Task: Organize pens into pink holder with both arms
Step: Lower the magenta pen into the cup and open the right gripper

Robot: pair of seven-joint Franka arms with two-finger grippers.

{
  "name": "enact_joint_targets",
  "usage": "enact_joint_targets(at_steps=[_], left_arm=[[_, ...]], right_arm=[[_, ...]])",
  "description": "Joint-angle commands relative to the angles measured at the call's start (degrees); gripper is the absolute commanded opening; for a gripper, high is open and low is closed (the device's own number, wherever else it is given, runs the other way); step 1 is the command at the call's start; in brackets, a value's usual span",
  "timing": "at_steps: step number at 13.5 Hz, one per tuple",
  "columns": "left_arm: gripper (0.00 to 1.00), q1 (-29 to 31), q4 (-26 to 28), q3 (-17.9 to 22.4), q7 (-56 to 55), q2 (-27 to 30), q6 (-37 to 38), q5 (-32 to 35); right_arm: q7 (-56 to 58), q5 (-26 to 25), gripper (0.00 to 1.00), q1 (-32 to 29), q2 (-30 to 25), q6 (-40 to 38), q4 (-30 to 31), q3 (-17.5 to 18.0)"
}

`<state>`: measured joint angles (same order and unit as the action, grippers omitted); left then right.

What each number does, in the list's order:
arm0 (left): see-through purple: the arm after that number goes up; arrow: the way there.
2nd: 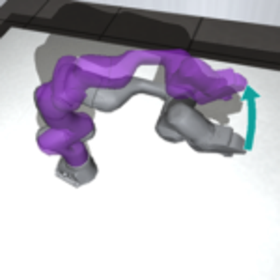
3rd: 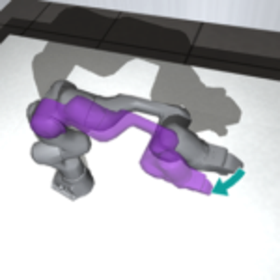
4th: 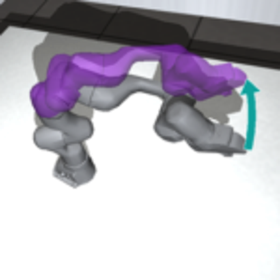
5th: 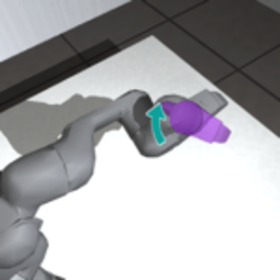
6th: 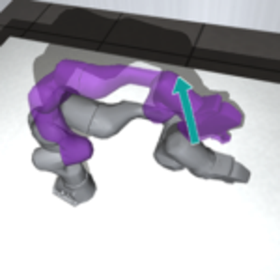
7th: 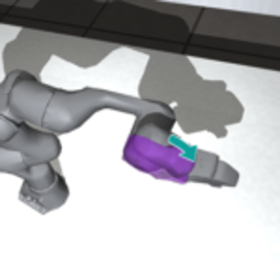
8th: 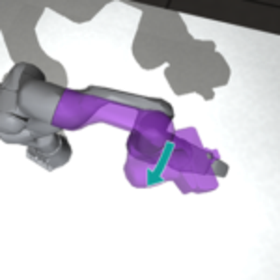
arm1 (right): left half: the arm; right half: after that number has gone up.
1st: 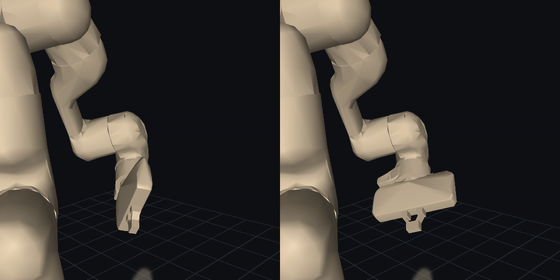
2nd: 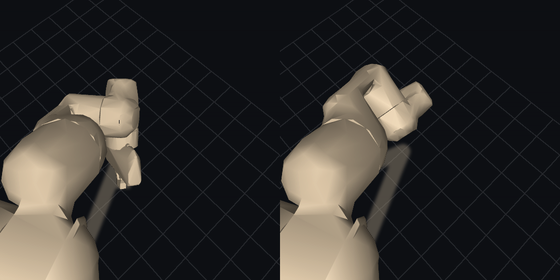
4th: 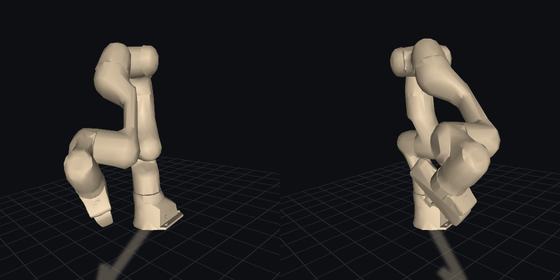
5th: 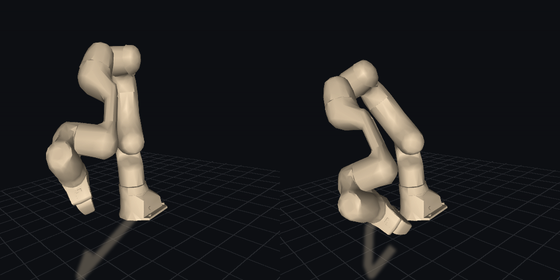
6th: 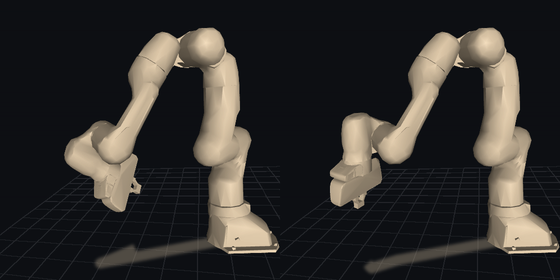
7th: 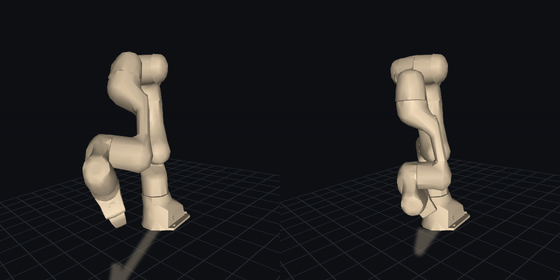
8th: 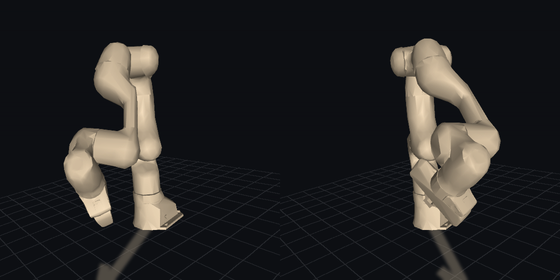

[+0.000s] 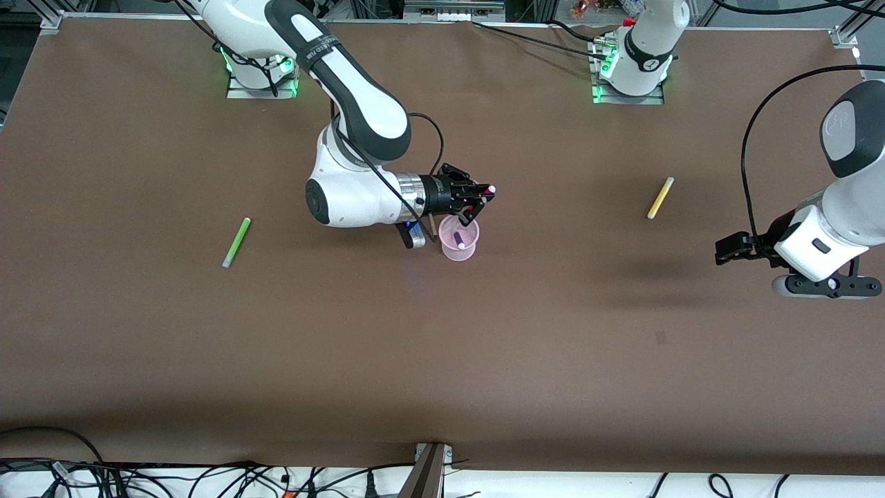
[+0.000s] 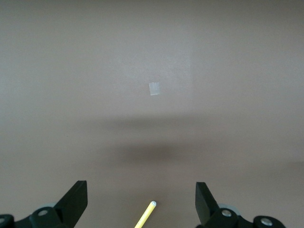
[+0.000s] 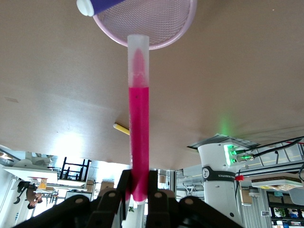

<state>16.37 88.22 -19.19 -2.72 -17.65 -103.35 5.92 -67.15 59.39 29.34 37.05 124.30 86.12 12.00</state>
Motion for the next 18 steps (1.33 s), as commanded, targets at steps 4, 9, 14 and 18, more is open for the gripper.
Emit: enact_joint_targets(at_steps=[4, 9, 14, 18], left_arm=[[1.00, 0.59, 1.52, -0.24, 1.31, 1.39, -0.18, -1.53], [1.00, 0.59, 1.52, -0.24, 1.31, 1.21, -0.45, -1.44], [1.00, 0.59, 1.52, -0.24, 1.31, 1.13, -0.54, -1.44], [1.00, 0.59, 1.43, -0.24, 1.31, 0.86, -0.62, -1.35]], right_arm=[[0.08, -3.84, 0.00, 1.16, 4.43, 0.77, -3.32, -0.22], [1.57, -6.65, 0.00, 1.42, 6.27, 2.26, -3.59, -0.22], [4.39, -6.66, 0.75, 0.99, 7.07, 2.35, -3.59, -0.40], [3.95, -7.70, 0.99, 0.89, 6.11, 2.09, -3.76, -0.57]])
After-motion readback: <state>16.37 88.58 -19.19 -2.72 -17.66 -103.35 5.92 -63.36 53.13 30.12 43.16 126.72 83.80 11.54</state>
